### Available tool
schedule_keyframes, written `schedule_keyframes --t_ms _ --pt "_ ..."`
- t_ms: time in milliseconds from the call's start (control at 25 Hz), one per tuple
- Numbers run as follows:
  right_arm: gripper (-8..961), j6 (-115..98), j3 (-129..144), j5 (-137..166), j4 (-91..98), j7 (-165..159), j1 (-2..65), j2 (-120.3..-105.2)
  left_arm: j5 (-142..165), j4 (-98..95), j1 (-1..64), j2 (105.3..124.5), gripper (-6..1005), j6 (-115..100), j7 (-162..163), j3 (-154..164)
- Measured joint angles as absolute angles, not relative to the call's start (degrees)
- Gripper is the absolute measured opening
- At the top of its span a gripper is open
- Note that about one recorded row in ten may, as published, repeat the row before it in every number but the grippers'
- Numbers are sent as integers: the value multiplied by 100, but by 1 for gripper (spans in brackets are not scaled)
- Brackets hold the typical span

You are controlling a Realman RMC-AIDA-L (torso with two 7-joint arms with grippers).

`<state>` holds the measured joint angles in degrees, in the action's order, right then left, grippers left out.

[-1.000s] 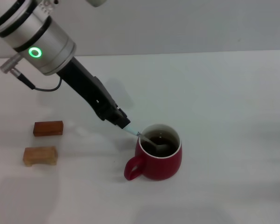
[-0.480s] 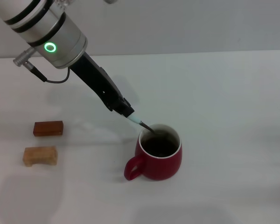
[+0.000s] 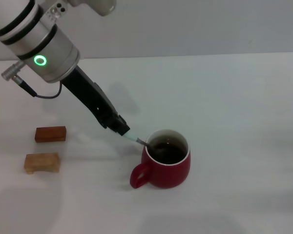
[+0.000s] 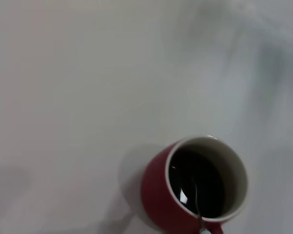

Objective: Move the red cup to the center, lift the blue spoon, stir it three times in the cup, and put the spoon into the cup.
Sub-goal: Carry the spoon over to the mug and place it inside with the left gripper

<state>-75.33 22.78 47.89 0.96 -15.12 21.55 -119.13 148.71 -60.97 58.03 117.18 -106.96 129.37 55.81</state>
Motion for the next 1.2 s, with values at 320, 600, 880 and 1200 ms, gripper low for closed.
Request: schedule_keyframes --t_ms 320,600,880,1200 --pt "-1 -7523 2313 4790 70 -1463 2180 -11920 14759 -6077 5849 11795 134 -10754 12888 5640" --pt "0 -7523 2316 4791 70 -1460 2166 -11918 14564 -6043 5888 11799 132 -10637 12909 5717" --pt "-1 -7515 2315 4799 70 -1458 2179 -11918 14559 -6032 5902 11787 131 -10392 12941 5720" --pt "-1 -7503 2321 4808 70 -1458 2192 -11916 14573 -6071 5768 11761 131 -10539 12949 5676"
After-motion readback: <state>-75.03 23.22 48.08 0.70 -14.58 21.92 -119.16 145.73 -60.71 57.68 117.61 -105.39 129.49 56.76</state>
